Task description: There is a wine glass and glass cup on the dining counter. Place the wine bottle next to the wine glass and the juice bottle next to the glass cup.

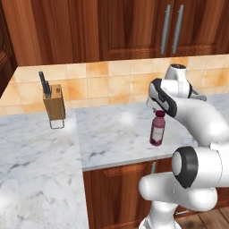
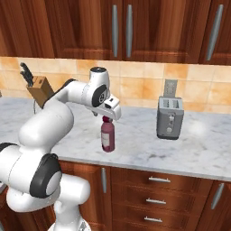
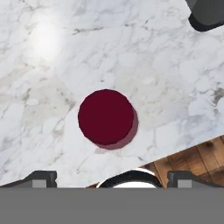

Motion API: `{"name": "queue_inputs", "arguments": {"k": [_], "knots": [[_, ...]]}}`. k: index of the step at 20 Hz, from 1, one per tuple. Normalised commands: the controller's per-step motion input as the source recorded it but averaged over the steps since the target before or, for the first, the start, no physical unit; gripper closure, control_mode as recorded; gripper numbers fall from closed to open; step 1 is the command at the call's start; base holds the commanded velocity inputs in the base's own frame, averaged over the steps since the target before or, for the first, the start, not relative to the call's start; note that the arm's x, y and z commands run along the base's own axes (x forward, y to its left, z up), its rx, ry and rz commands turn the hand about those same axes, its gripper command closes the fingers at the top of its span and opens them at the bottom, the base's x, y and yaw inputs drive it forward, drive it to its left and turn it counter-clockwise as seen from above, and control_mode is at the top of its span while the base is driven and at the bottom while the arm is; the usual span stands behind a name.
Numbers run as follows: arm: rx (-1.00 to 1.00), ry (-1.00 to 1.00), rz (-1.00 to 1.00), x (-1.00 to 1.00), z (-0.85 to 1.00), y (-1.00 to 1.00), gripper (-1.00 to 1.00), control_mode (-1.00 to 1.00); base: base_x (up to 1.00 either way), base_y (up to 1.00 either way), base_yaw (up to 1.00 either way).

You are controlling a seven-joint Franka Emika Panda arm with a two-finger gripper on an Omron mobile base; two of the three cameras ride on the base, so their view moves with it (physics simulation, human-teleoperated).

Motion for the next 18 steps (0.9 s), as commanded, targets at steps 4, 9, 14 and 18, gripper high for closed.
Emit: {"name": "queue_inputs", "arguments": {"k": [4, 9, 14, 18], "knots": [[-0.02, -0.17, 0.1, 0.15, -0.09, -0.02, -1.0, -1.0, 0.0, 0.0, 0.0], [-0.02, 0.0, 0.03, 0.04, -0.1, -0.01, -1.0, -1.0, 0.0, 0.0, 0.0], [-0.05, 0.04, 0.01, 0.24, -0.12, -0.01, -1.0, -1.0, 0.0, 0.0, 0.0], [-0.01, 0.07, 0.01, 0.19, -0.1, -0.01, -1.0, -1.0, 0.0, 0.0, 0.0]]}}
